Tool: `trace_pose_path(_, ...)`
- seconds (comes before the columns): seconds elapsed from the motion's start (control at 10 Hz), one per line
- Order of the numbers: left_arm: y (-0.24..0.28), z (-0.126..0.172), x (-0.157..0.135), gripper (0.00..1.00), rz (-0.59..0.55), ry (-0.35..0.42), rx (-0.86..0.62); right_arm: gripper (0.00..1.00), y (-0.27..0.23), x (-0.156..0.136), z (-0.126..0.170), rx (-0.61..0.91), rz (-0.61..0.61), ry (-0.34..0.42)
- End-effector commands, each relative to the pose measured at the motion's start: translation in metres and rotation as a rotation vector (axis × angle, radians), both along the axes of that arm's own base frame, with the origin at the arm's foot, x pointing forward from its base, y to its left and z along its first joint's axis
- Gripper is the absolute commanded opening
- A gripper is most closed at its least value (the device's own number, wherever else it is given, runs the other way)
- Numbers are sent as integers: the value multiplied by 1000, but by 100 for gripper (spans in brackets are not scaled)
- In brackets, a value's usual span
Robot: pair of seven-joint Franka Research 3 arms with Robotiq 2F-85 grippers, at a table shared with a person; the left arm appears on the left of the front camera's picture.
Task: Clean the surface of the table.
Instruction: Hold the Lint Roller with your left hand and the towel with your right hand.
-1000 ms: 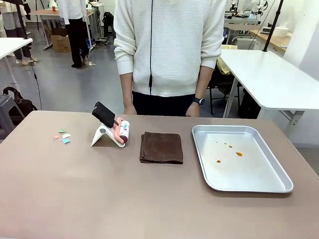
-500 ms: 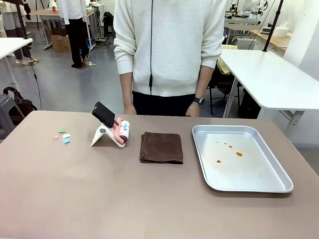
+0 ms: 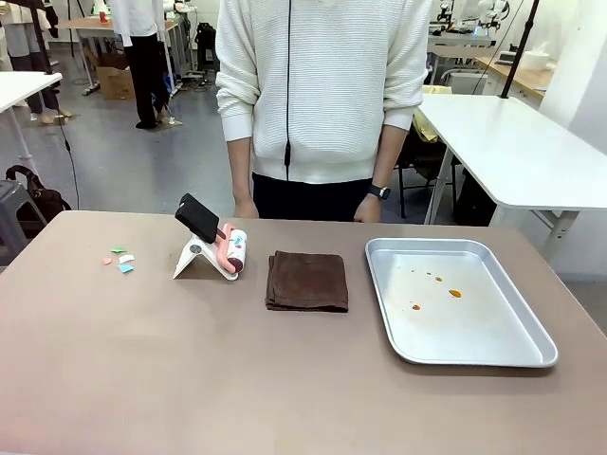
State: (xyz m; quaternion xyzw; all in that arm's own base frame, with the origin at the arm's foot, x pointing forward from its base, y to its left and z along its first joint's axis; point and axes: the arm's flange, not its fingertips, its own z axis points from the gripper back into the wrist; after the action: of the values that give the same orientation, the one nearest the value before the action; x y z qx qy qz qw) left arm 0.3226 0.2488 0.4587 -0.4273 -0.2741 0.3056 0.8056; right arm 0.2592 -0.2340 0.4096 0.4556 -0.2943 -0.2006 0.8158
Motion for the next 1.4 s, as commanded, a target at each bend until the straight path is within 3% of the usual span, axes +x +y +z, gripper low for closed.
trace_pose_path(0.0, -27, 31, 43, 100, -158, -25, 112, 100, 86, 8, 28, -158, 58, -43)
trace_pose_path(0.2, -84, 62, 89, 100, -270, -32, 227, 100, 146, 41, 56, -290, 152, -70)
trace_pose_path(0.4, -130, 71, 121, 100, -313, -45, 294, 100, 219, 85, 62, -434, 238, -52)
trace_pose_path(0.6, -183, 60, 147, 100, -383, -33, 319, 100, 311, 135, 53, -507, 329, 8)
trace_pose_path(0.8, -228, 39, 158, 100, -431, -39, 359, 100, 390, 151, 40, -564, 433, 59)
trace_pose_path(0.9, -243, 32, 160, 100, -437, -59, 387, 100, 418, 157, 29, -569, 461, 106)
trace_pose_path(1.0, -253, 23, 162, 100, -424, -63, 432, 100, 450, 163, 15, -545, 464, 222)
trace_pose_path(1.3, -292, -4, 163, 100, -466, -149, 455, 100, 502, 174, -21, -530, 518, 472)
